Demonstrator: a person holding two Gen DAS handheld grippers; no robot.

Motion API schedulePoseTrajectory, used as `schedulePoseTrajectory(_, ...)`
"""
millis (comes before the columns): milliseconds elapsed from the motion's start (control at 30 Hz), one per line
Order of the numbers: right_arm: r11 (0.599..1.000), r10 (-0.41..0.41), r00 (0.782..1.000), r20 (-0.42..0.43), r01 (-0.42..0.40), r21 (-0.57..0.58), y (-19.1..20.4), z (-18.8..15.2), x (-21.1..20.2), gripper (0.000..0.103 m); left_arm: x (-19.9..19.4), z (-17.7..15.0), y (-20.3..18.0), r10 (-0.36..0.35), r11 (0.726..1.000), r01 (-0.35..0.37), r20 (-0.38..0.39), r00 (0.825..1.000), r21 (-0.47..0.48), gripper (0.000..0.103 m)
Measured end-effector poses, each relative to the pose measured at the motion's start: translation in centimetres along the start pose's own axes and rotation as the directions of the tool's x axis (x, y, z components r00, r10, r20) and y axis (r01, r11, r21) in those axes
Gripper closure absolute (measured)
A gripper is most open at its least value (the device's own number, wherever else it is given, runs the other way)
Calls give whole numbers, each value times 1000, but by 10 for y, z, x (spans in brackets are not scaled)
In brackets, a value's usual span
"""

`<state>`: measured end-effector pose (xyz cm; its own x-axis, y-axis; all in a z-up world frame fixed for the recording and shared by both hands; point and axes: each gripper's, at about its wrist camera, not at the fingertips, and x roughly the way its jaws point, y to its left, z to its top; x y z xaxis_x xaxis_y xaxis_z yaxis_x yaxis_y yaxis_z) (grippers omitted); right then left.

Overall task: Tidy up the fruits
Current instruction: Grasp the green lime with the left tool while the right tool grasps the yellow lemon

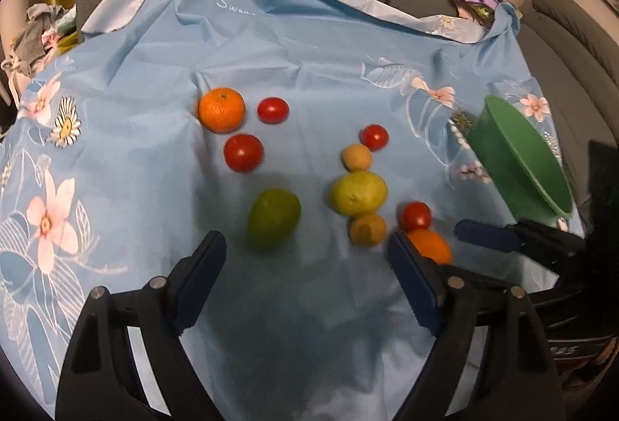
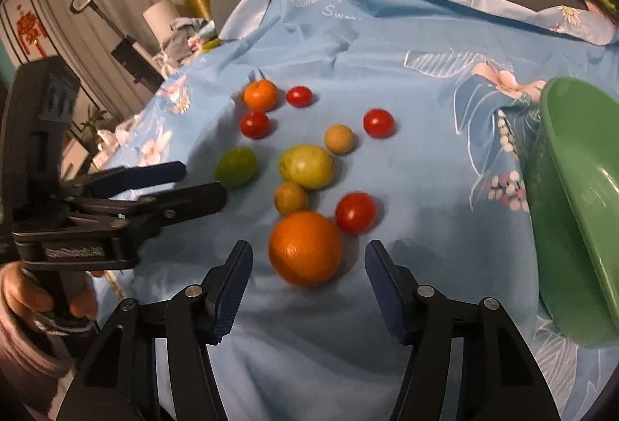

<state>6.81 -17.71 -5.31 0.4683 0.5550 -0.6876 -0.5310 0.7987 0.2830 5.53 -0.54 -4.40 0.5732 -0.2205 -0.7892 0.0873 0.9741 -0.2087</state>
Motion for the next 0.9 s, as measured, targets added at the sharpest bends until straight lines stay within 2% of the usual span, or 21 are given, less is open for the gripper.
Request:
schedulePoseTrajectory(67, 1000, 1, 1000, 20, -1, -3, 0, 12, 1, 40, 6, 4, 3, 34, 999, -34, -10, 999, 4, 26)
schedulePoseTrajectory(167, 1000, 2, 999, 32, -2, -6, -1, 28, 10, 40, 18, 9, 5, 66, 998, -65, -29, 997, 20, 29)
schedulePoseTrajectory(267, 1000, 20, 1000, -11, -20, 5, -2, 38, 29, 50, 27, 11, 5, 86, 996, -84, -45, 995, 39, 35)
schedulePoseTrajectory(367, 1000, 21, 998, -54, -21, 15, -4, 43, 49, 53, 31, 12, 4, 120, 990, -117, -40, 992, 72, 49)
schedulePoseTrajectory(467, 1000, 14, 997, -77, -12, 22, -7, 46, 61, 55, 38, 12, 8, 110, 992, -105, -62, 992, 75, 56)
schedulePoseTrajectory(600, 999, 30, 996, -89, -28, 23, -8, 48, 67, 58, 40, 12, 10, 111, 991, -106, -55, 992, 86, 59)
schedulePoseTrajectory(700, 999, 40, 994, -98, -38, 16, -7, 50, 71, 60, 42, 12, 13, 92, 993, -87, -62, 994, 83, 69)
schedulePoseTrajectory(800, 998, 65, 992, -104, -64, 19, -6, 47, 75, 62, 41, 10, 9, 105, 989, -99, -40, 994, 113, 69)
schedulePoseTrajectory(900, 996, 80, 992, -99, -77, 38, -8, 46, 75, 63, 39, 11, 10, 94, 991, -89, -44, 995, 98, 69)
